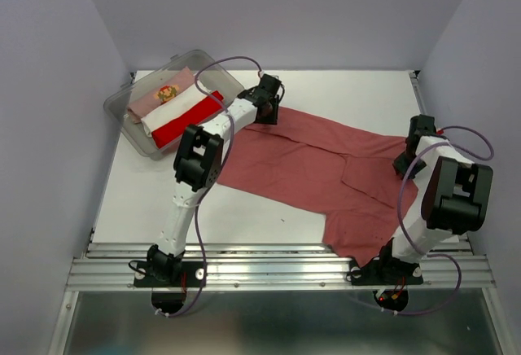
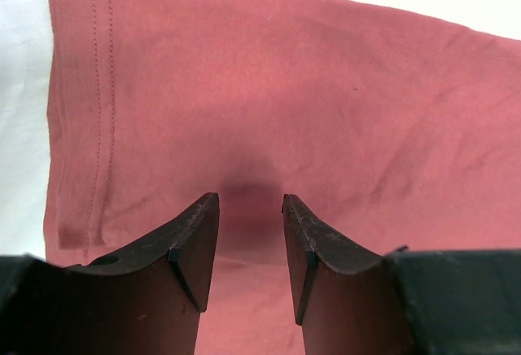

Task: Roll the t-shirts
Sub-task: Fold the T-shirt at the center of the board.

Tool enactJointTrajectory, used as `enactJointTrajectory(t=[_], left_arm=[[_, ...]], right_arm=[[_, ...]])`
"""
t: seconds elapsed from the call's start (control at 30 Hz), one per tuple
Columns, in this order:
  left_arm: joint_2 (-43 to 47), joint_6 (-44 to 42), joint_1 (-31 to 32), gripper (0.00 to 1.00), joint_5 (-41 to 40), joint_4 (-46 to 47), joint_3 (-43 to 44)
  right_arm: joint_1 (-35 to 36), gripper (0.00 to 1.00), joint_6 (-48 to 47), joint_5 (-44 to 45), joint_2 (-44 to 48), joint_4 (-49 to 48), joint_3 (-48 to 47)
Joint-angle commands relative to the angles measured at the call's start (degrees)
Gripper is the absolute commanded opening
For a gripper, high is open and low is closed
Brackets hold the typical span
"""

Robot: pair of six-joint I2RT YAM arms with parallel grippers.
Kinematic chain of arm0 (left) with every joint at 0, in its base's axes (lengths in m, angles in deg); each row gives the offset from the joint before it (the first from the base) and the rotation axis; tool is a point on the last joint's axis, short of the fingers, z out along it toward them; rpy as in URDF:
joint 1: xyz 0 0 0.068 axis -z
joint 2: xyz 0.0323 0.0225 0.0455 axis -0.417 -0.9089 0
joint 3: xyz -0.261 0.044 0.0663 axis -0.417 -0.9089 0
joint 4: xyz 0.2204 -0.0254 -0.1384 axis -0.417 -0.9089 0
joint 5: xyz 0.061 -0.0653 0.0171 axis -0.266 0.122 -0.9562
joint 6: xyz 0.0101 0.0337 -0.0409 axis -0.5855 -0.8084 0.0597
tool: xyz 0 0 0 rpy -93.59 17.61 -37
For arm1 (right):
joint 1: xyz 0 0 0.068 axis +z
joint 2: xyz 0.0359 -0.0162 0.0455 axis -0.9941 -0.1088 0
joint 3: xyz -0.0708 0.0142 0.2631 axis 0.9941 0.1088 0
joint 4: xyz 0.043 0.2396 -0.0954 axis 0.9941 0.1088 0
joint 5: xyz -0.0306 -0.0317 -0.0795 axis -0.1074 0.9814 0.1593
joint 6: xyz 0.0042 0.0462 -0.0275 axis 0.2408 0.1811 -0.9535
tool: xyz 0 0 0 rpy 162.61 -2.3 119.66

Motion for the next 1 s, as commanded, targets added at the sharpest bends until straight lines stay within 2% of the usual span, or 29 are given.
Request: enactJointTrajectory(t=[0.0,0.3,0.5,0.57,0.63,0.83,0.93,0.97], left_arm=[[-1.82,-1.37,-0.63,0.47,-1.34,-0.92,2.94],[-5.87,-1.90,-1.34,0.47,-1.43,-2.14,6.09],[-12.81,-2.95,-1.87,0.48,0.42,-5.04,18.83],[-14.13,-3.31,-1.87,0.48,0.59,-6.36,23.57],[-13.17,-3.39,-1.87,0.48,0.86,-6.02,23.94],[1.12,-1.91,-1.52,0.49,0.07,-2.24,16.75],[8.07,-0.85,-1.34,0.50,-2.30,-1.88,13.32],[9.93,0.20,-1.43,0.50,-3.61,-1.71,9.92]], right_arm=[[-0.75,0.32,1.90,0.47,-4.66,-6.30,-2.07],[-1.28,0.32,3.92,1.96,-16.52,-10.53,-6.90],[-1.81,0.32,4.01,4.17,-21.02,-10.19,-13.57],[-1.81,0.32,3.75,3.12,-19.71,-9.66,-14.64],[-1.81,0.33,3.05,1.28,-17.08,-9.57,-14.46],[-1.81,0.43,0.94,-2.59,-3.46,-6.93,-12.45],[-1.81,0.53,0.06,-6.10,4.10,-6.40,-9.73],[-1.81,0.60,-0.03,-6.99,7.42,-5.97,-7.72]])
